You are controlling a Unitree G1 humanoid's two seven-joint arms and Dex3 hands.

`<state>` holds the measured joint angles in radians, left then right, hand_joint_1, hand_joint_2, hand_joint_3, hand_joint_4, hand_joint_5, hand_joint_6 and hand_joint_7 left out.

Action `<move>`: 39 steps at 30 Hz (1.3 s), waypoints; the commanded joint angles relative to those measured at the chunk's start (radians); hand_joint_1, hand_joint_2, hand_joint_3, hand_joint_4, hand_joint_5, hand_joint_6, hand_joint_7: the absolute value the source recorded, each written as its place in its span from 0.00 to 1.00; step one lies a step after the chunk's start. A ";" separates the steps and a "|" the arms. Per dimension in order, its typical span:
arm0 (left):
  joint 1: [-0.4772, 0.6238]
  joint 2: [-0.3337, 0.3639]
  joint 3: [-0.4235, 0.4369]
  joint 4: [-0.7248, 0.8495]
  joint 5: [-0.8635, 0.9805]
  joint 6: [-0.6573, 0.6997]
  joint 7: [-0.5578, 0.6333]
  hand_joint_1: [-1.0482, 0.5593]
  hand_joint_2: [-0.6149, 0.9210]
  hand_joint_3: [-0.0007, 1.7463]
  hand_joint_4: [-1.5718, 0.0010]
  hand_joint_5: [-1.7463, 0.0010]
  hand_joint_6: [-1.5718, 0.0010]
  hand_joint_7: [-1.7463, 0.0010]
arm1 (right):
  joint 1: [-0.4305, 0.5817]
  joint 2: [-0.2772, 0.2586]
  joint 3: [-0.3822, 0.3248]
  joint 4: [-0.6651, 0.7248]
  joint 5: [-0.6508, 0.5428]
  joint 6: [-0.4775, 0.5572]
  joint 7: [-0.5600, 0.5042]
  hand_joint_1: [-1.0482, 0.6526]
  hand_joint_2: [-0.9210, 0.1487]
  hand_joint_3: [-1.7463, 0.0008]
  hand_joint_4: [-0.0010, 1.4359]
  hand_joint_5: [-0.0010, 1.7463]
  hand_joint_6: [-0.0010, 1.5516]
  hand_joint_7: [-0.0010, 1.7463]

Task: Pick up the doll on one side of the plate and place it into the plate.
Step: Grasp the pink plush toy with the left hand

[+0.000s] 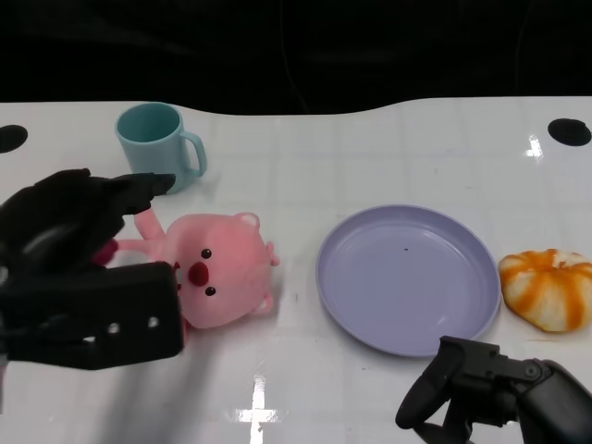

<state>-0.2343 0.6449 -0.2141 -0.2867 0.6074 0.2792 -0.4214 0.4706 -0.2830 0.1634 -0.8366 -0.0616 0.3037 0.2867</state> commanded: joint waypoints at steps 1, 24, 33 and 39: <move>-0.044 0.021 -0.047 0.054 0.090 -0.008 -0.014 0.23 0.99 0.00 0.98 0.77 0.83 0.99 | 0.000 -0.005 0.005 -0.010 -0.003 0.001 -0.004 0.45 0.00 0.79 0.45 0.91 0.38 0.74; -0.339 -0.144 -0.287 0.750 0.261 -0.176 0.065 0.22 0.98 0.00 0.89 0.89 0.79 1.00 | 0.016 -0.004 0.025 -0.056 -0.019 0.038 -0.014 0.46 0.00 0.80 0.46 0.91 0.38 0.74; -0.426 -0.265 -0.349 1.048 0.240 -0.203 0.121 0.23 0.98 0.00 0.86 0.93 0.77 0.99 | 0.023 -0.010 0.025 -0.075 -0.022 0.054 -0.014 0.46 0.00 0.80 0.46 0.91 0.38 0.74; -0.452 -0.330 -0.384 1.191 0.233 -0.208 0.154 0.27 1.00 0.01 0.82 0.94 0.73 0.99 | 0.027 -0.012 0.025 -0.082 -0.022 0.057 -0.012 0.45 0.00 0.80 0.46 0.90 0.38 0.74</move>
<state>-0.7271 0.3401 -0.5703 0.8556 0.8488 0.0831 -0.2469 0.4925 -0.2846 0.1925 -0.9062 -0.0832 0.3555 0.2749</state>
